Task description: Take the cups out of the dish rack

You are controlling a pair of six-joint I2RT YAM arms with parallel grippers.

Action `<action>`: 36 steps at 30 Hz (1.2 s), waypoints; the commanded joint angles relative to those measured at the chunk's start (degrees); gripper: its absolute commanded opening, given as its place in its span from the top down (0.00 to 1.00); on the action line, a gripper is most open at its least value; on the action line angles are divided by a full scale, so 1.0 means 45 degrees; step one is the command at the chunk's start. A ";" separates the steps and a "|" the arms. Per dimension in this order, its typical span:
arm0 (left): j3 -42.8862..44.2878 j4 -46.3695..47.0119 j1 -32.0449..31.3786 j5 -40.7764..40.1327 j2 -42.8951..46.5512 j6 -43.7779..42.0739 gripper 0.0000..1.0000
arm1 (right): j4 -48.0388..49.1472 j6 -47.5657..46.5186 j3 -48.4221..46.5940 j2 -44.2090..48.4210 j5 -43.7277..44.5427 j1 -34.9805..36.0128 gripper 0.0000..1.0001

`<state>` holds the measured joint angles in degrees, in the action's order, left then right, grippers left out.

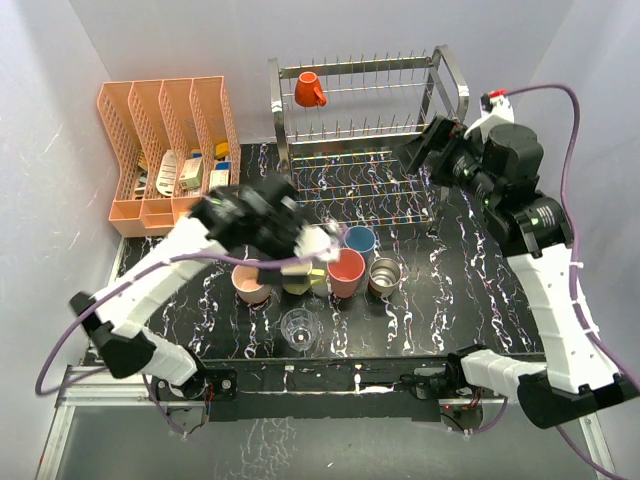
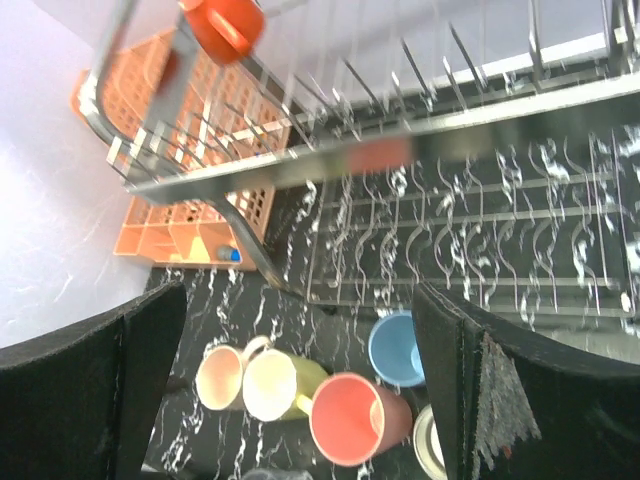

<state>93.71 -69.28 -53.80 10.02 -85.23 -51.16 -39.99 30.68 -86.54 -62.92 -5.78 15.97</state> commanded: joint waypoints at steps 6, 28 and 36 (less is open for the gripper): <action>-0.0910 0.2214 0.5174 -0.0252 0.2849 0.2249 0.03 | 0.3047 -0.0624 -0.3857 -0.3256 -0.0869 0.0285 0.02; -0.1665 0.2603 0.7581 0.0897 0.2928 0.4552 0.03 | 0.3515 -0.4198 -1.2043 -1.2130 -0.0766 0.1962 0.00; -0.2234 0.3019 0.7566 0.0792 0.3492 0.4364 0.03 | 0.3893 -0.4829 -1.2055 -1.2627 -0.1040 0.1978 0.08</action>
<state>84.40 -56.75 -19.92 12.62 -72.36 -31.64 -27.51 11.79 -137.51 -119.33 -9.47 25.02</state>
